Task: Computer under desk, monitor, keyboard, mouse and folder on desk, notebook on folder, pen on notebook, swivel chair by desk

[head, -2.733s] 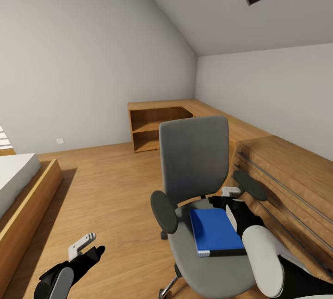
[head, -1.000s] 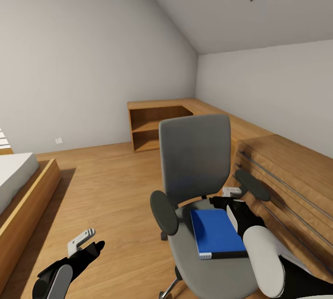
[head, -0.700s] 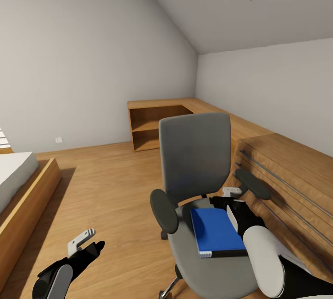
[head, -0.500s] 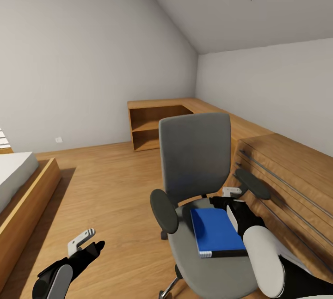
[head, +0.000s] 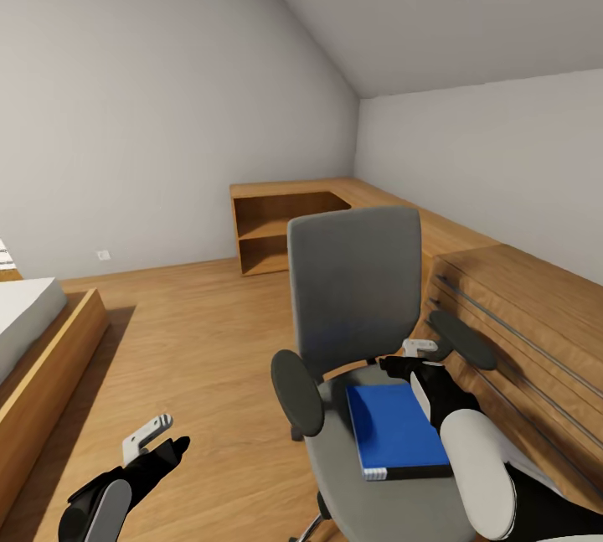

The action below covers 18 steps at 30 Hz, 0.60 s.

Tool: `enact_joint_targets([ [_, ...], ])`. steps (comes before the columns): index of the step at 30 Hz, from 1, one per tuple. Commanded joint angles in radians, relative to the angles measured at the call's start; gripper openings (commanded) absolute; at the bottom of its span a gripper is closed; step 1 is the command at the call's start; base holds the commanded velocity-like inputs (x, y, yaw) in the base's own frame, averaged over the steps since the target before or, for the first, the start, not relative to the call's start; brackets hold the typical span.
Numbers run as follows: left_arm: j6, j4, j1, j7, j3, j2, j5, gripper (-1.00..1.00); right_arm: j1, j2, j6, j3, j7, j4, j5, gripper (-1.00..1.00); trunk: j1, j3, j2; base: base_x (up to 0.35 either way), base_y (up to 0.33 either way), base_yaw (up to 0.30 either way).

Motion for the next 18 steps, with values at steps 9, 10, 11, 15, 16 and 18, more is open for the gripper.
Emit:
enact_joint_targets([
  [9,0.004,-0.004,-0.001,0.009,-0.006,-0.001,0.010,1.00,-0.001,0.001,0.005,-0.008,0.008,-0.003,0.011,1.00,0.004,-0.004,-0.007,0.015,0.000,0.000],
  [10,0.004,-0.004,-0.001,0.009,-0.006,-0.001,0.010,1.00,-0.001,0.001,0.005,-0.008,0.008,-0.003,0.011,1.00,0.008,-0.007,-0.014,0.002,0.000,0.000],
  [11,0.004,-0.004,-0.001,0.009,-0.007,-0.001,0.010,1.00,-0.001,0.001,0.005,-0.008,0.008,-0.003,0.011,1.00,0.011,-0.010,-0.021,0.001,0.000,0.000],
  [15,0.004,-0.004,-0.001,0.010,-0.008,-0.001,0.010,1.00,-0.001,0.001,0.005,-0.008,0.008,-0.003,0.011,1.00,0.027,-0.023,-0.049,0.000,0.000,0.000],
  [16,0.004,-0.004,-0.001,0.010,-0.008,-0.001,0.010,1.00,-0.001,0.001,0.005,-0.008,0.008,-0.003,0.011,1.00,0.031,-0.026,-0.056,0.000,0.000,0.000],
  [18,0.004,-0.004,-0.001,0.010,-0.008,-0.001,0.010,1.00,-0.001,0.001,0.005,-0.008,0.008,-0.003,0.011,1.00,0.038,-0.032,-0.070,0.000,0.000,0.000],
])
